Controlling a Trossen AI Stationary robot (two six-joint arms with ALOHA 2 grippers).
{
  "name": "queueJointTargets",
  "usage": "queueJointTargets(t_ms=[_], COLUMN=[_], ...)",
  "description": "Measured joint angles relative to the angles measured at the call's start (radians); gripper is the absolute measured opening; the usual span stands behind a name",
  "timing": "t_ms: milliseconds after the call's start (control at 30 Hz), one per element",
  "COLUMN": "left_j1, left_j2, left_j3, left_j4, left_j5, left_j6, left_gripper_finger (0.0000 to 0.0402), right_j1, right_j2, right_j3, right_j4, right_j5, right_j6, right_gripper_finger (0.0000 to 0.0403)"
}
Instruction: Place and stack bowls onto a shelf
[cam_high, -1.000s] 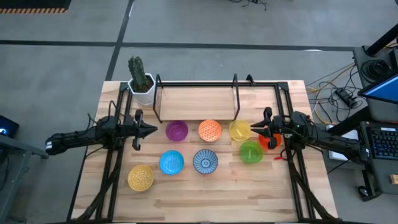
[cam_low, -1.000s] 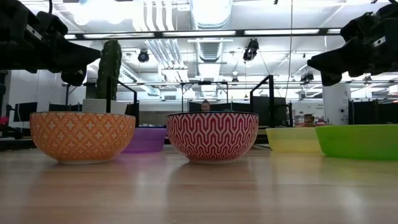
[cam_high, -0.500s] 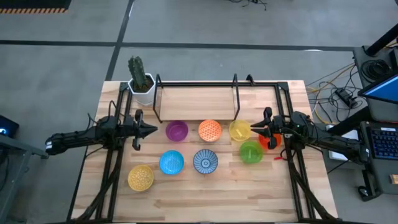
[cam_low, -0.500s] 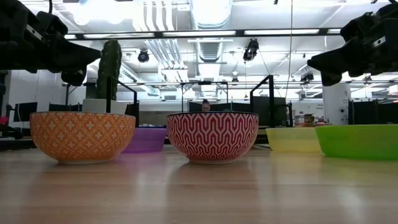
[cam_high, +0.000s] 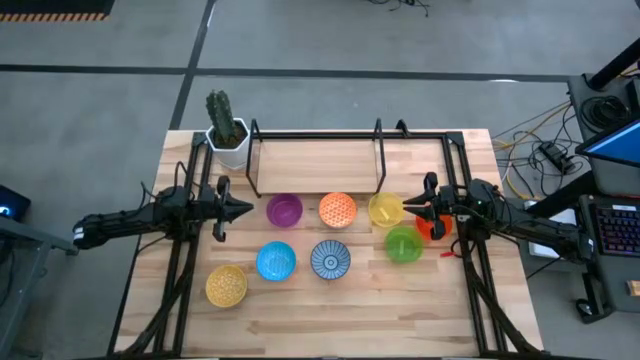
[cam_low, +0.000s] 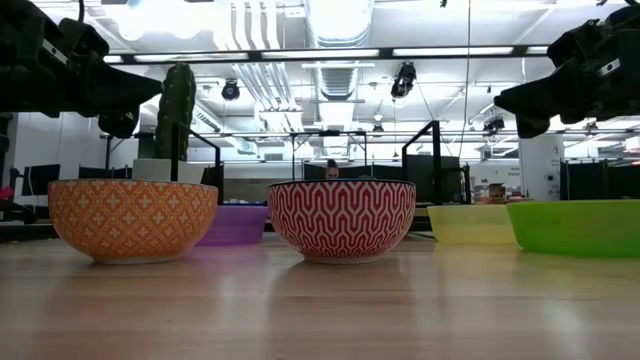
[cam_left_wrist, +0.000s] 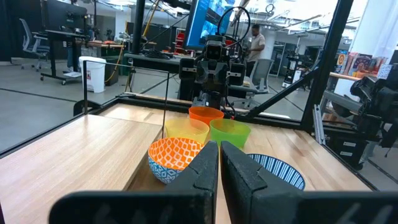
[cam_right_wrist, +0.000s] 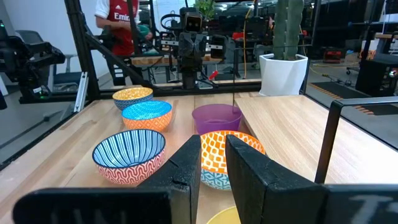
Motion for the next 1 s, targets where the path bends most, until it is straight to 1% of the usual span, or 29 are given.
queueJointTargets(t_ms=[767,833,900,933,1000], left_j1=[0.0,0.0,0.0,0.0,0.0], left_j2=[0.0,0.0,0.0,0.0,0.0], left_j3=[0.0,0.0,0.0,0.0,0.0], left_j4=[0.0,0.01,0.035,0.05,0.083], left_j5=[0.0,0.0,0.0,0.0,-0.002], left_j6=[0.0,0.0,-0.052,-0.12,-0.284], left_gripper_finger=[0.0001,0.0001,0.0001,0.0001,0.0001], right_j1=[0.0,0.0,0.0,0.0,-0.002], right_j2=[0.0,0.0,0.0,0.002,0.007], right_j3=[0.0,0.0,0.0,0.0,0.0], right_j4=[0.009,0.022,0.016,0.016,0.007], right_j5=[0.0,-0.001,0.001,0.02,0.1], right_j6=[-0.001,0.048,0.181,0.201,0.158], right_gripper_finger=[0.0063,0.0063,0.0063,0.0063,0.0063])
